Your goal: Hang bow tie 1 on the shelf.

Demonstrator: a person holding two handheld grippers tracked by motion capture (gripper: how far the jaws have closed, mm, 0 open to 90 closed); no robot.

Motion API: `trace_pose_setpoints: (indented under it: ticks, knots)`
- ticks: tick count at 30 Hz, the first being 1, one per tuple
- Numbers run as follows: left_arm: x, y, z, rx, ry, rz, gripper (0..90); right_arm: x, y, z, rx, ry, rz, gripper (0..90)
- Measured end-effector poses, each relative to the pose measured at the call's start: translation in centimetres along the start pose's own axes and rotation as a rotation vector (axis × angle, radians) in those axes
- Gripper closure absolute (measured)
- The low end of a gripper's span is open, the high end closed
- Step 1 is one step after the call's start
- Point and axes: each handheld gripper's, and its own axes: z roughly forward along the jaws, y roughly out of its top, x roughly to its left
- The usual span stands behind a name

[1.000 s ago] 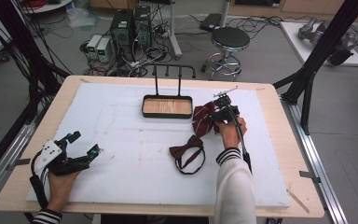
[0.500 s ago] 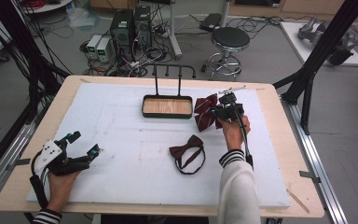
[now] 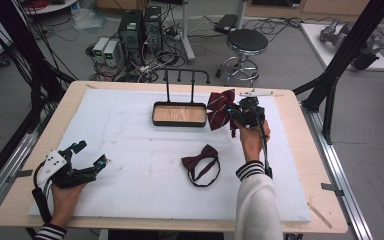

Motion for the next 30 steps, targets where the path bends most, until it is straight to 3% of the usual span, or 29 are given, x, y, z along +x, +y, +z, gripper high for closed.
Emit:
trace_pose_setpoints:
  ticks: [7,11,19,26,30]
  knots:
    - [0.0,0.0,0.0,0.000,-0.001,0.003,10.0,0.2,0.5,-1.2,-0.137,0.023,0.033,75.6]
    - [0.0,0.0,0.0,-0.001,0.000,0.001,10.0,0.2,0.6,-1.4,-0.154,0.019,0.026,75.6]
    - [0.0,0.0,0.0,0.001,-0.002,0.001,10.0,0.2,0.9,-2.0,-0.236,0.038,0.048,75.6]
    - [0.0,0.0,0.0,0.003,-0.001,0.000,10.0,0.3,1.6,-2.4,-0.263,0.048,0.066,75.6]
    - [0.0,0.0,0.0,0.004,-0.002,-0.001,10.0,0.1,1.8,-2.4,-0.301,0.060,0.102,75.6]
